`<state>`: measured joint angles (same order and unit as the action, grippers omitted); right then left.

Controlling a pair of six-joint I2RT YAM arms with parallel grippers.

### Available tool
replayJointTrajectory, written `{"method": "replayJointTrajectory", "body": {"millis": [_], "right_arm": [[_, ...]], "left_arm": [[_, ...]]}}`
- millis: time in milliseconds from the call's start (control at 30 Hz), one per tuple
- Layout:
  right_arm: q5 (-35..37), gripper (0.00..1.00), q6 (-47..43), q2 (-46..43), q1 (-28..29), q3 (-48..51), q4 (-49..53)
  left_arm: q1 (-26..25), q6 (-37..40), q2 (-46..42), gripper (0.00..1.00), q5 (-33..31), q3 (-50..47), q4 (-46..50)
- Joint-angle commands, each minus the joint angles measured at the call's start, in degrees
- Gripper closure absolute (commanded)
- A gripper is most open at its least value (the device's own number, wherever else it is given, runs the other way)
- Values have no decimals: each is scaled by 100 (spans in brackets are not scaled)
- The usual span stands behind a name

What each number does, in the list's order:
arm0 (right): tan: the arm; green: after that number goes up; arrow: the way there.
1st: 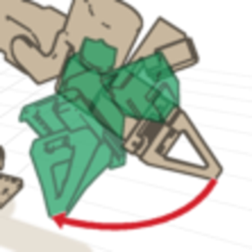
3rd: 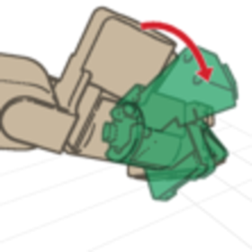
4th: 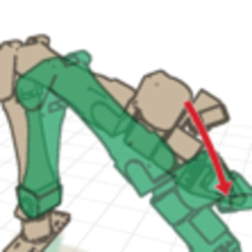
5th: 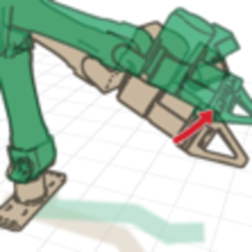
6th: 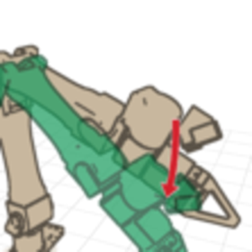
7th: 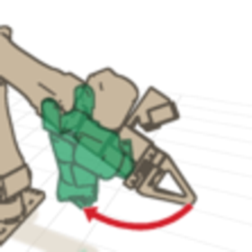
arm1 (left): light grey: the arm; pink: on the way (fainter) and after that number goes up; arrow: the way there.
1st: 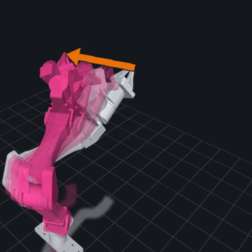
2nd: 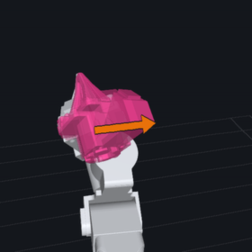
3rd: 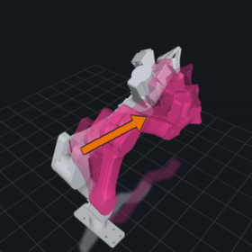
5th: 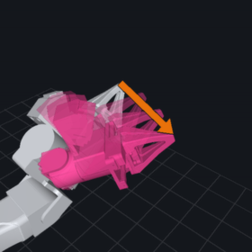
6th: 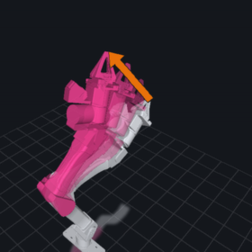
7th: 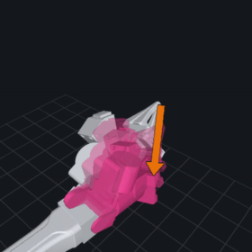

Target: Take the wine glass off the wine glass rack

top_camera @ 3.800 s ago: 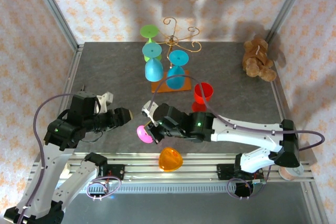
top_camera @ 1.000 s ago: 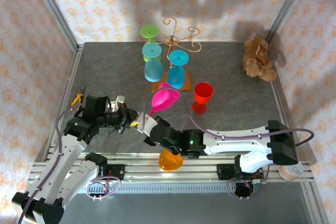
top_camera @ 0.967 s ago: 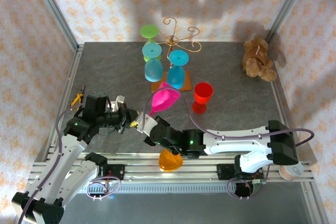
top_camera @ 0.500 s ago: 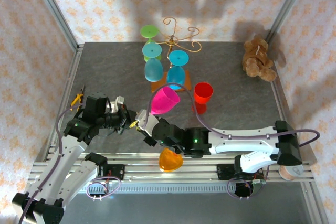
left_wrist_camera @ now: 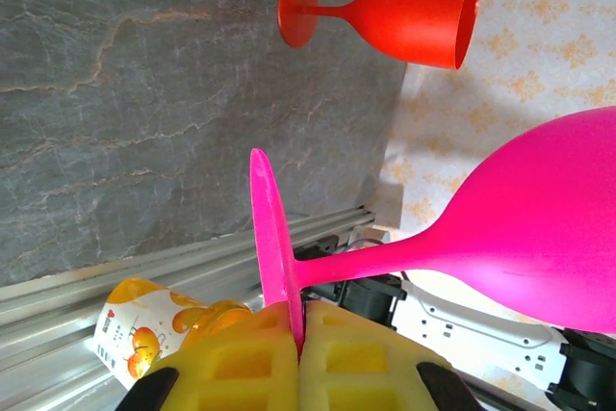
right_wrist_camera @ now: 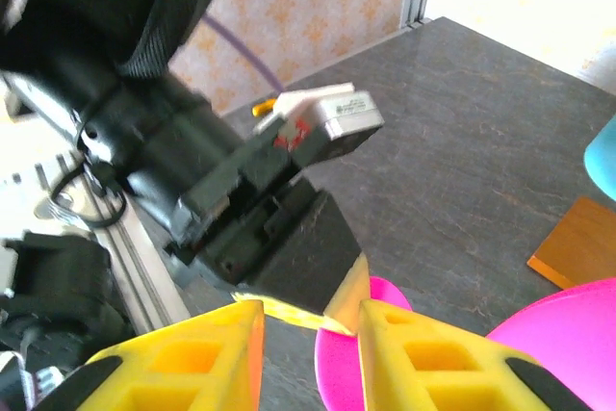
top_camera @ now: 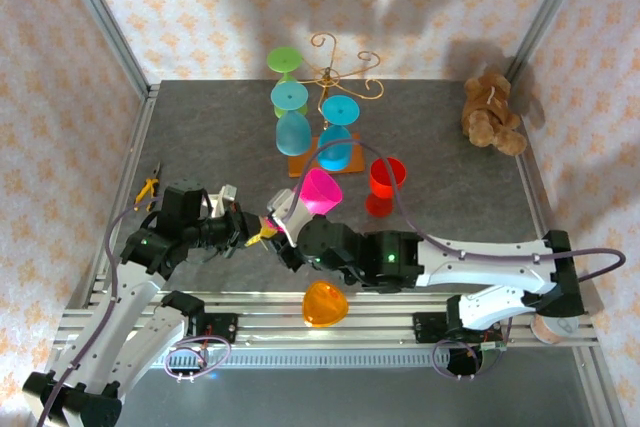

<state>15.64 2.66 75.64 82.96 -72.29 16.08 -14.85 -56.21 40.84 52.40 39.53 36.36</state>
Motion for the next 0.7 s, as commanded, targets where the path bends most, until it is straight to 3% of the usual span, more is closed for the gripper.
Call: {"method": "replayJointTrajectory", "body": {"millis": [0, 233, 433, 667], "right_arm": [[193, 66, 629, -249, 36, -444, 800], [-185, 56, 1378, -374, -262, -1320, 2073], [-757, 40, 1857, -704, -777, -1189, 2321], [-1799, 32, 2260, -1031, -1587, -960, 2306]], "left_arm": [[35, 315, -94, 100, -81, -107, 6], [32, 186, -197, 100, -54, -472, -563], [34, 9, -321, 100, -70, -712, -1100], [33, -61, -526, 100, -78, -931, -1466]]}}
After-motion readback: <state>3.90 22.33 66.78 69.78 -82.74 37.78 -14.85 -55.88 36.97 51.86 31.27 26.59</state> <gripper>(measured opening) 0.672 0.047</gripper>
